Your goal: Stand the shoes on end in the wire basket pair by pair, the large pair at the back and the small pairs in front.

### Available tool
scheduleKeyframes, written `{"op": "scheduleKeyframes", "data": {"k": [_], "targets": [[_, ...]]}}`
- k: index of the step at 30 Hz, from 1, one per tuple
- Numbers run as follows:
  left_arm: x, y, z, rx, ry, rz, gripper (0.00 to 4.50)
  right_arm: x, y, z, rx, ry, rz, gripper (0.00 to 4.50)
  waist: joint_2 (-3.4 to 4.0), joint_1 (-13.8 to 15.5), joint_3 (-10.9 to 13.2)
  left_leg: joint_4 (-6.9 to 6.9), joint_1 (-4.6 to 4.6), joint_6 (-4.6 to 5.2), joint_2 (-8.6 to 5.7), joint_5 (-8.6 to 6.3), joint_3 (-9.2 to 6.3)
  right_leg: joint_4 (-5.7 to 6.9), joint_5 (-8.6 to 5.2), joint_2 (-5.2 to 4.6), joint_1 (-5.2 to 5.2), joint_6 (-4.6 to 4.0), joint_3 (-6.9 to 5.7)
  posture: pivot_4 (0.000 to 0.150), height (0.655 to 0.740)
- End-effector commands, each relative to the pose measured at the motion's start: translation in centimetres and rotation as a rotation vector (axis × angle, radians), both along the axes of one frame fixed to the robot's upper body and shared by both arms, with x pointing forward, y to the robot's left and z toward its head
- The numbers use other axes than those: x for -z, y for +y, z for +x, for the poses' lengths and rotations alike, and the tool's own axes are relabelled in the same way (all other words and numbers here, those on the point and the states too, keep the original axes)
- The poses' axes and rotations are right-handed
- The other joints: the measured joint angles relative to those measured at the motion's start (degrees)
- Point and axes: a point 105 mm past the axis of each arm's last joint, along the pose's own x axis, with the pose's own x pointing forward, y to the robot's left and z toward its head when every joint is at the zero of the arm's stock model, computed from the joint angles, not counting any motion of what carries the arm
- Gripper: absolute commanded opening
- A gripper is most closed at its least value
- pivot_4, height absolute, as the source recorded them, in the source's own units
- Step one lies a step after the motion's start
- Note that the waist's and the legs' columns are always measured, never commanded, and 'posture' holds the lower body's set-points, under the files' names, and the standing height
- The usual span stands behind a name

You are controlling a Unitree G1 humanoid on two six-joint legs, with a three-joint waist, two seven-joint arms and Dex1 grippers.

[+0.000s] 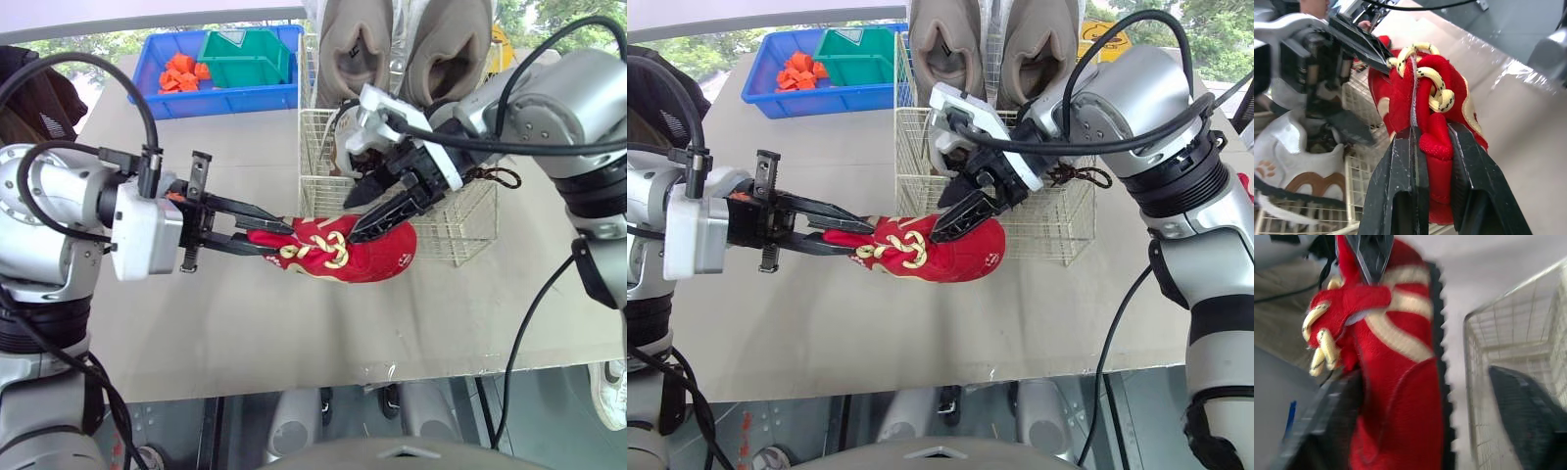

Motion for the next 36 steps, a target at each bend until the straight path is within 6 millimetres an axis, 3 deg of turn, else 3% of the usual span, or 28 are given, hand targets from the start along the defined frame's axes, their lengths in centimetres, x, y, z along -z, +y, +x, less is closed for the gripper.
{"op": "scheduleKeyframes", "data": {"k": [1,4,5,9,13,15,17,20,22,26,30,34,36], "targets": [[-2.1,0.2,-0.4,0.013,-0.155,-0.063,0.26,-0.2,-0.3,-0.3,-0.018,-0.029,-0.01,2.03,-0.01,-0.11,0.0,0.02,0.0,0.0,0.0,0.0,0.0,0.0,0.0,0.0,0.0,0.01,0.0,0.15,0.74],[-2.7,0.8,-0.4,-0.001,-0.211,-0.125,0.26,-0.3,-0.5,-0.4,-0.021,-0.015,0.014,0.67,-0.01,-0.2,0.0,0.02,0.03,-0.01,0.01,0.0,-0.01,0.05,0.01,0.01,0.0,0.01,0.01,0.15,0.74],[-3.0,1.0,-0.5,-0.01,-0.223,-0.149,0.76,-0.5,-0.6,-0.5,-0.026,-0.01,0.028,0.3,-0.01,-0.22,0.0,0.02,0.04,-0.01,0.02,0.01,-0.02,0.07,0.01,0.02,0.0,0.01,0.0,0.15,0.74],[-3.5,2.1,0.0,-0.154,-0.116,-0.268,2.49,-1.2,-0.7,-0.8,-0.034,0.013,0.107,0.13,-0.01,-0.3,-0.01,0.02,0.05,-0.02,0.06,0.01,-0.04,0.08,0.01,0.03,0.01,0.01,-0.03,0.15,0.74],[-4.8,5.7,1.4,-0.519,0.321,-0.7,4.43,-2.5,-0.8,-1.1,-0.031,0.043,0.25,0.13,-0.02,-0.63,0.0,0.01,0.05,-0.02,0.13,0.01,-0.03,0.12,0.02,0.02,-0.01,0.04,0.03,0.15,0.74],[-3.8,7.6,1.1,-0.662,0.481,-0.842,4.5,-3.4,-0.5,-1.3,-0.039,0.037,0.354,0.13,-0.04,-0.74,0.0,0.0,0.07,-0.03,0.2,0.01,-0.1,0.14,0.03,0.02,0.0,0.06,0.0,0.15,0.74],[-2.0,7.9,-0.5,-0.702,0.758,-0.977,4.5,-4.2,-0.2,-1.1,-0.022,0.021,0.45,0.11,-0.09,-1.16,-0.03,-0.03,0.13,-0.06,0.27,0.02,-0.15,0.21,0.03,-0.06,0.01,0.07,-0.02,0.15,0.74],[0.0,7.1,-2.6,-0.716,0.993,-1.135,4.5,-4.4,0.8,-0.8,0.007,-0.034,0.544,0.1,-0.14,-1.38,-0.06,-0.02,0.17,-0.12,0.23,0.02,-0.16,0.27,0.03,-0.32,0.05,0.05,0.01,0.15,0.74],[0.9,5.1,-3.9,-0.665,1.11,-1.195,4.5,-4.1,1.7,-0.6,0.034,-0.039,0.585,0.09,-0.22,-1.05,-0.09,-0.01,0.14,-0.16,0.15,0.04,-0.25,0.33,0.04,-0.5,0.05,0.03,0.03,0.15,0.74],[1.4,2.2,-4.8,-0.608,1.217,-1.234,4.5,-3.4,2.9,-0.3,0.072,-0.067,0.618,0.08,-0.25,-0.07,-0.12,-0.01,0.23,-0.49,-0.08,0.1,-0.35,0.55,-0.06,-0.63,0.08,-0.32,0.03,0.15,0.74],[1.2,-0.1,-4.3,-0.554,1.237,-1.192,4.5,-3.2,3.6,-0.3,0.084,-0.08,0.637,0.08,-0.28,-0.09,-0.19,0.03,0.34,-0.28,-0.16,0.18,-0.27,0.65,-0.05,-0.41,0.14,-0.38,-0.12,0.15,0.74],[0.7,-0.3,-3.4,-0.519,1.238,-1.203,4.5,-3.2,3.8,-0.3,0.094,-0.078,0.642,0.08,-0.28,-0.34,-0.19,0.04,0.42,-0.28,-0.09,0.23,-0.11,0.66,-0.05,-0.11,0.14,-0.36,0.1,0.15,0.74],[0.3,-0.1,-2.9,-0.499,1.239,-1.202,3.98,-3.1,3.6,-0.3,0.11,-0.079,0.652,0.08,-0.29,-0.24,-0.19,0.03,0.41,-0.35,-0.06,0.27,-0.16,0.66,-0.05,-0.03,0.13,-0.34,0.06,0.15,0.74]]}}
